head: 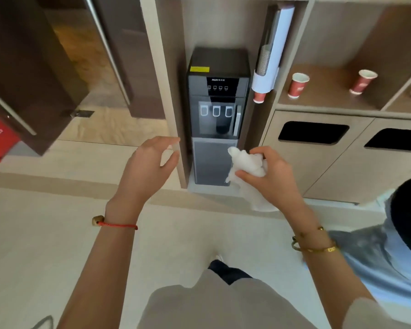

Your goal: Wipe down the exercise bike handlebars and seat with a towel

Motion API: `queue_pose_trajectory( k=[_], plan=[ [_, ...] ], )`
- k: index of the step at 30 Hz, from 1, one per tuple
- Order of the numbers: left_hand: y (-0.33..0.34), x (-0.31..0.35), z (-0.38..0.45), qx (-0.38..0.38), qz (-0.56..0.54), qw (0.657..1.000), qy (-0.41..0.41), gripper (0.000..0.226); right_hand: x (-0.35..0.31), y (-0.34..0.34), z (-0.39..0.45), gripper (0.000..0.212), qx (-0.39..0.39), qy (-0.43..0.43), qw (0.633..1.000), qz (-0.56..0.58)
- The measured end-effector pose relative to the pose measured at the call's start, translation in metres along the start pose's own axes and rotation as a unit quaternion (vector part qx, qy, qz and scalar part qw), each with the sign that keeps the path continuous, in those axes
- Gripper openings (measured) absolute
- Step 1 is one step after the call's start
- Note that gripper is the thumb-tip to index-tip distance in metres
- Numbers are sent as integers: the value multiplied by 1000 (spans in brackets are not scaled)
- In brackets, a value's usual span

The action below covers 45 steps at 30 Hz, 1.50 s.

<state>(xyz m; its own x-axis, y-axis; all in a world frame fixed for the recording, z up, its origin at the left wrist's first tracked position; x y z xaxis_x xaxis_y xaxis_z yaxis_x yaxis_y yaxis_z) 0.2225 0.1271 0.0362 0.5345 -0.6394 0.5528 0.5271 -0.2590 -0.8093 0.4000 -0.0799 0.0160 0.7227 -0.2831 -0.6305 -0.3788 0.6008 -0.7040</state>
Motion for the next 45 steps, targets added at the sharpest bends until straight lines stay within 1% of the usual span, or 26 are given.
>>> queue_pose_trajectory(
  k=[8,13,19,22,26,29,33,36,37,40,41,45],
  plan=[
    [-2,47,168,34,0,998,53,34,19,-47,175,56,61,-71,995,-24],
    [-18,63,273,72,20,994,83,34,11,-74,284,54,110,-117,986,-39],
    [-45,72,406,108,7,985,135,34,-5,-101,422,55,183,-174,966,-57],
    [-54,75,469,118,14,980,162,35,-9,-108,487,56,201,-183,961,-60],
    [-54,77,535,122,16,977,175,40,-3,-104,557,59,183,-172,966,-62],
    [-47,81,567,123,20,977,173,34,10,-94,597,61,159,-168,970,-73],
    [-32,83,598,92,15,982,162,33,31,-77,629,60,130,-155,973,-110],
    [-21,83,611,69,22,986,148,34,44,-67,645,68,103,-123,977,-138],
    [-17,83,614,64,26,987,147,34,50,-64,651,68,90,-117,977,-152],
    [-9,83,617,55,35,988,140,34,66,-55,654,56,21,-90,972,-217],
    [-5,82,619,50,39,989,136,34,72,-53,654,58,7,-93,968,-233],
    [-2,81,618,52,36,990,130,35,69,-56,647,63,20,-112,963,-243]
  ],
)
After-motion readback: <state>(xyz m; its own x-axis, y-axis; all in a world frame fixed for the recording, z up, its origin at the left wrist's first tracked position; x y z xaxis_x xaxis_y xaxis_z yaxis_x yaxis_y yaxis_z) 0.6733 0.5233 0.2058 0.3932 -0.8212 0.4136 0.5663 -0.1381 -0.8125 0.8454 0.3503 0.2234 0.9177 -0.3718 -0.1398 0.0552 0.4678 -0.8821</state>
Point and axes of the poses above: each hand's wrist, its own z-axis towards the middle knuckle, its own y-axis out of the palm, x = y × z, the point moved 2 cm from there along z, towards the middle knuckle, and after that the axes turned 14 degrees about -y, right-handed, at the moved point
